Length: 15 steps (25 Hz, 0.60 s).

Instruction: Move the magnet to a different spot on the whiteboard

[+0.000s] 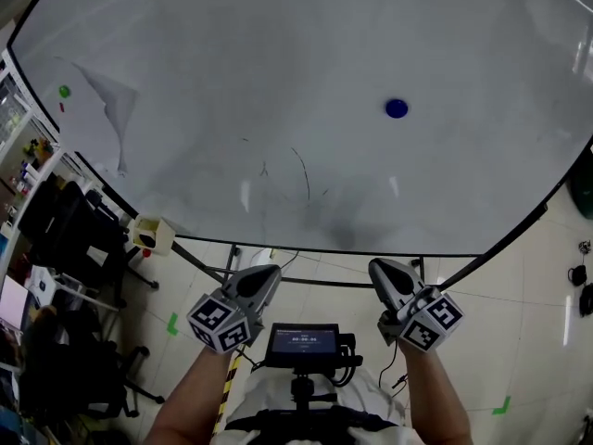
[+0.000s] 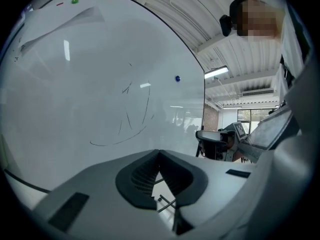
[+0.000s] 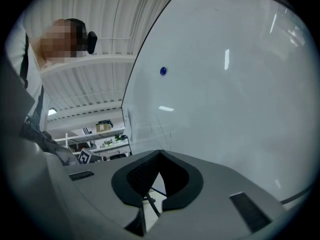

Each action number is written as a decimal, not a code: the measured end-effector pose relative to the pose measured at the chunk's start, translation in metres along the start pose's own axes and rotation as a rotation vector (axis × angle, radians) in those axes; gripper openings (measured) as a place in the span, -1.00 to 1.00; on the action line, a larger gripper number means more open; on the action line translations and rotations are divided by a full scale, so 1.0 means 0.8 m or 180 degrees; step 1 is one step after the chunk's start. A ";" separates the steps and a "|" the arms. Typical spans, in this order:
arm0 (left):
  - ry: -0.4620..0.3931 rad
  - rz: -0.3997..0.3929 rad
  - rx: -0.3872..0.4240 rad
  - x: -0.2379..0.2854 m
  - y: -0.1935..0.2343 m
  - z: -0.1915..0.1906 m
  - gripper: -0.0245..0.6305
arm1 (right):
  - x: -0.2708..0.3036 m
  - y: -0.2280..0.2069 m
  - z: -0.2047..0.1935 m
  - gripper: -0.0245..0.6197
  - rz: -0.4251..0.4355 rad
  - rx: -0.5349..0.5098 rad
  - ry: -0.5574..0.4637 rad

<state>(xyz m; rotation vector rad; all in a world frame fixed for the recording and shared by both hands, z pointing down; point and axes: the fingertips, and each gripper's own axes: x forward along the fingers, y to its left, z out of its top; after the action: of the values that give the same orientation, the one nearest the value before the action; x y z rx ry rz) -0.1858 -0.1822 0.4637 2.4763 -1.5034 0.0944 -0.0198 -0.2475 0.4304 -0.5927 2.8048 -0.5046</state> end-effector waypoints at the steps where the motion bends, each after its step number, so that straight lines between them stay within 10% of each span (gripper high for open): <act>1: 0.0000 -0.0002 -0.0008 0.001 0.002 0.000 -0.91 | 0.001 -0.002 0.000 -0.90 -0.0009 -0.0006 0.0009; 15: -0.0118 -0.0600 0.0069 0.014 0.020 0.029 -0.90 | 0.043 0.008 0.009 -0.90 -0.0266 -0.0734 0.0271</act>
<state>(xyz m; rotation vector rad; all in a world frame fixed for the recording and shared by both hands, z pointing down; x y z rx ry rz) -0.1961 -0.2049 0.4457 2.6364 -1.2808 0.0314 -0.0508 -0.2589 0.4161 -0.7536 2.9523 -0.2265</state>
